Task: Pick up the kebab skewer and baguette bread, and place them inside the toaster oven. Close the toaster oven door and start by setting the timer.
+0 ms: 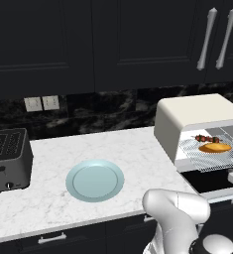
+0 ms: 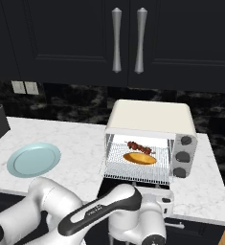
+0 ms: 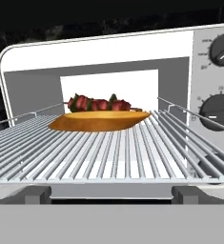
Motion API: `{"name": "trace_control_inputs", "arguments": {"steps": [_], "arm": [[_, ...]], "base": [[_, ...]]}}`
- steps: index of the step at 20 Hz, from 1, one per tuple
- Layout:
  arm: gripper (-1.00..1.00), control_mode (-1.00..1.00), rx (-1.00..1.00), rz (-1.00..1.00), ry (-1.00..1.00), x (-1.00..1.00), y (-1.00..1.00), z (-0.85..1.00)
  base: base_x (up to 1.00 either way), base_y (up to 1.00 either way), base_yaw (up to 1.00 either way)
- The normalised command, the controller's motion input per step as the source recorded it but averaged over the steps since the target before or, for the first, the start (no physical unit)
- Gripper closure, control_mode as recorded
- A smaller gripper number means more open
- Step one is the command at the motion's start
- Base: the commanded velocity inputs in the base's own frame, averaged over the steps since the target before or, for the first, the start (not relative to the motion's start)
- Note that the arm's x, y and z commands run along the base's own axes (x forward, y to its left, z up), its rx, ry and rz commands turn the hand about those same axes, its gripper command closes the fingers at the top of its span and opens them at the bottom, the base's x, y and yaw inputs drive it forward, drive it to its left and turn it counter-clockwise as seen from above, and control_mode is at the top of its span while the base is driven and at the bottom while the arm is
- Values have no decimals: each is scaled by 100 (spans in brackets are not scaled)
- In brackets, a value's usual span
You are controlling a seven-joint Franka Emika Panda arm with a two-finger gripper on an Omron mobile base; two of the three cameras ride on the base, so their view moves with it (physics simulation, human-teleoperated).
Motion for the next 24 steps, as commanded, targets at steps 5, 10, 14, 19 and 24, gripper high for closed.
{"name": "trace_control_inputs", "arguments": {"steps": [5, 10, 14, 19, 24], "arm": [[-100, -100, 0, 0, -6, -8, 0, 3], [-100, -100, 0, 0, -1, 1, 0, 0], [-100, -100, 0, 0, 0, 0, 0, 6], [-100, -100, 0, 0, 0, 0, 0, 15], [-100, -100, 0, 0, 0, 0, 0, 10]], "base": [[0, 0, 0], [0, 0, 0], [0, 0, 0], [0, 0, 0], [0, 0, 0]]}}
